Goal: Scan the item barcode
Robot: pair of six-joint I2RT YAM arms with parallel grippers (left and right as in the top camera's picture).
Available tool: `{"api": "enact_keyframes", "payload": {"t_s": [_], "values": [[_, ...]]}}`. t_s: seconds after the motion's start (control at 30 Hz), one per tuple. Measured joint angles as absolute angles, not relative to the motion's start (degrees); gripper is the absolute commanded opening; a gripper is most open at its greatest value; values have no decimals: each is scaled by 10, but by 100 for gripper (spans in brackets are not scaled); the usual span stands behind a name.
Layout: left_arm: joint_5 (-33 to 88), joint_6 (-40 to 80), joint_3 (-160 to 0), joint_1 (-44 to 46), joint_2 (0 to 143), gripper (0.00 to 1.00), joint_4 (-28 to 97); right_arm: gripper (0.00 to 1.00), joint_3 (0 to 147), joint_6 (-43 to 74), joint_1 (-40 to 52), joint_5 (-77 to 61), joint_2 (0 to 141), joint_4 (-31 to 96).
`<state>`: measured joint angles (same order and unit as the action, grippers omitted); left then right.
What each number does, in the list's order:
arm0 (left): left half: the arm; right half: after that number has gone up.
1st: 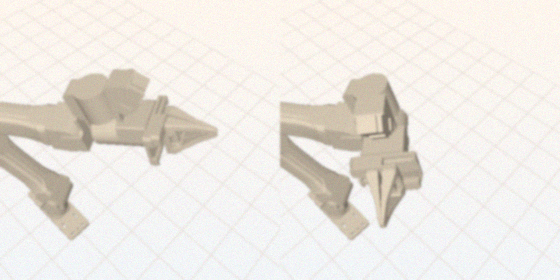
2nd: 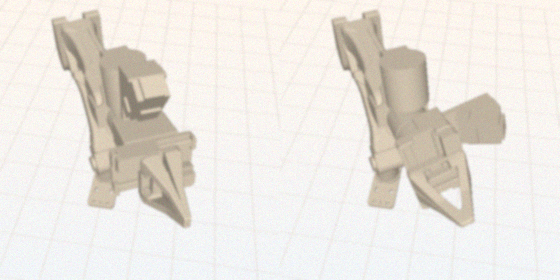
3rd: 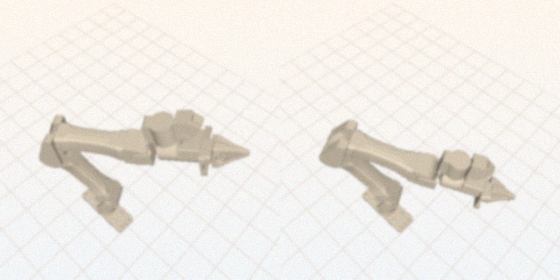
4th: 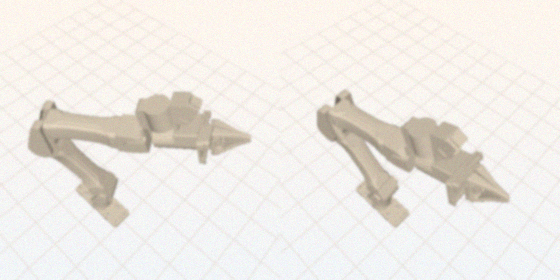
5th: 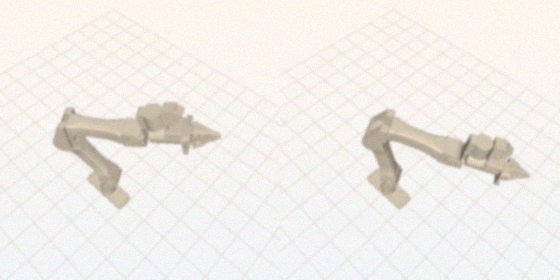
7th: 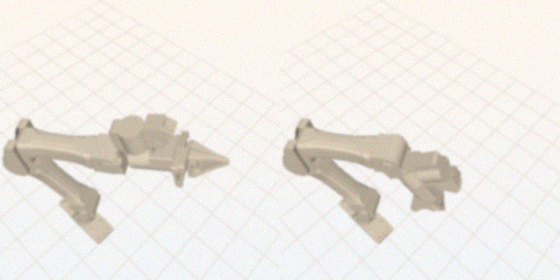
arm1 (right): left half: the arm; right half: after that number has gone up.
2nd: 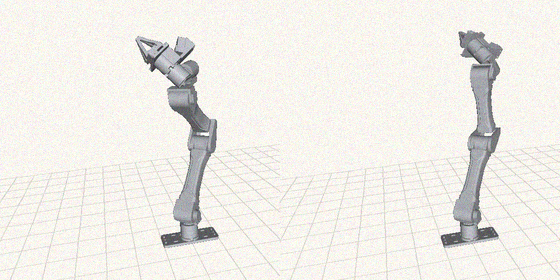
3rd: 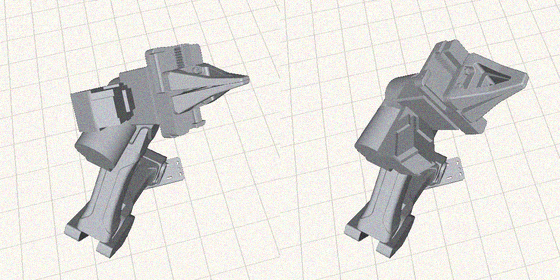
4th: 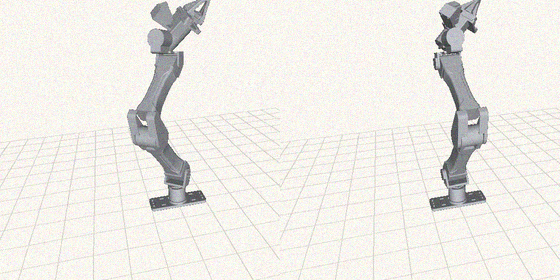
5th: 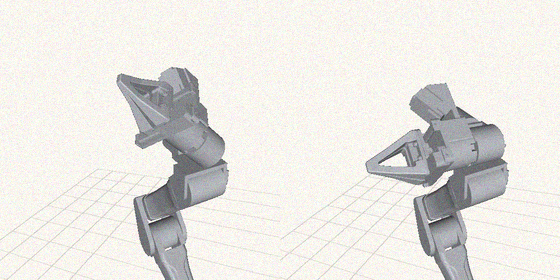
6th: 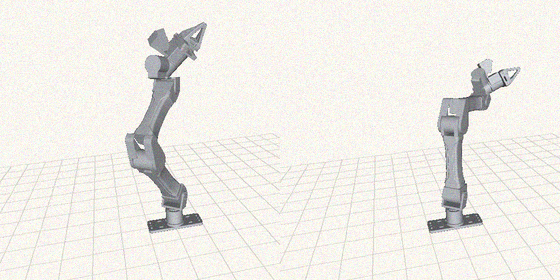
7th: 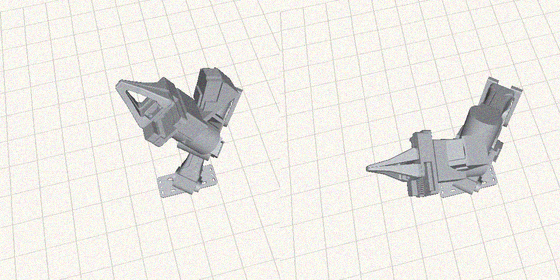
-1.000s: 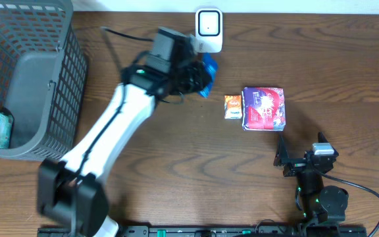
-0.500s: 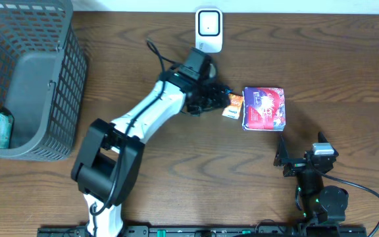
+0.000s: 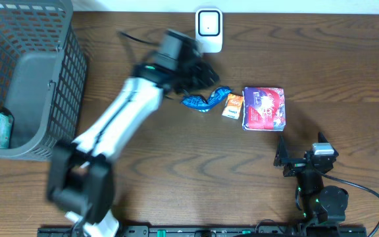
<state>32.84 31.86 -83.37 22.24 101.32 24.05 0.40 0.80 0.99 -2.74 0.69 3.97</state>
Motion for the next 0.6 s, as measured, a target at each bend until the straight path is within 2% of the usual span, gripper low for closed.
{"api": "enact_keyframes", "payload": {"t_s": [0.13, 0.23, 0.43, 0.6], "values": [[320, 271, -834, 157, 909, 53, 247, 99, 4, 8, 10, -27, 7, 40], [270, 249, -834, 114, 837, 52, 270, 99, 4, 8, 10, -27, 7, 40], [45, 151, -835, 21, 749, 52, 293, 99, 4, 8, 10, -27, 7, 40], [-145, 36, -835, -54, 758, 52, 294, 99, 4, 8, 10, -27, 7, 40]]}}
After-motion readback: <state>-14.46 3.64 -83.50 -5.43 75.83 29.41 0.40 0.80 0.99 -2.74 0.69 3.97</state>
